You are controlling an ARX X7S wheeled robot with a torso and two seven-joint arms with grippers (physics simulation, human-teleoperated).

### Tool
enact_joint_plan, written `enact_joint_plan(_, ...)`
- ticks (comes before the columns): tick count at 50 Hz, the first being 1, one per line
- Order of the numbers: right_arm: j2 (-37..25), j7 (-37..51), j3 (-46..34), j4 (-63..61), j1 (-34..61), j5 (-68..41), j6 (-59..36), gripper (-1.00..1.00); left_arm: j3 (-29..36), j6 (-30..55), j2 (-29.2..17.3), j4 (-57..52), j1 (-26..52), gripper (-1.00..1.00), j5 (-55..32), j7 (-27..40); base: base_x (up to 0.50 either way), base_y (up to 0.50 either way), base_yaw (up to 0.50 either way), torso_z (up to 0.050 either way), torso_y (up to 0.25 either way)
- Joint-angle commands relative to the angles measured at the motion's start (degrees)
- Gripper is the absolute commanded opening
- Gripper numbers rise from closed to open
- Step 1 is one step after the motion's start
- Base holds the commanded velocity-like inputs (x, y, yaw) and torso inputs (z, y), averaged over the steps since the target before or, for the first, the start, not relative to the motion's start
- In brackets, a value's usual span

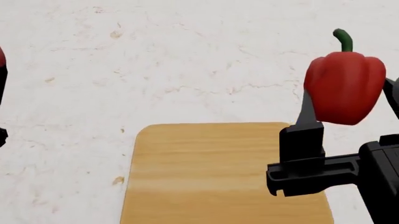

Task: Place the avocado, onion, tomato and bell pepper on the cutting board.

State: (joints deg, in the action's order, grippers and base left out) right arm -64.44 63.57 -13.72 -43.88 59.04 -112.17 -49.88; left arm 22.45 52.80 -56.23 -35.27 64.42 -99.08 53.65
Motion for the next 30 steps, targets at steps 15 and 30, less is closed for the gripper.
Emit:
enact_joint_plan(15,4.9,-6.6,-3.6,5.9,4.5,6.8,-7.6,-1.00,-1.3,-0.8,0.5,-0.1,-0.8,-1.00,1.0,-1.3,0.13,0.00,0.00,0.000,0.001)
enact_joint_plan(30,14.8,-20.4,-13.1,27.3,14.0,15.6,-16.4,-1.00,-2.5,-1.6,-1.1,-1.2,-1.1,-1.00,-0.8,-1.0,0.00,0.00,0.00,0.000,0.001)
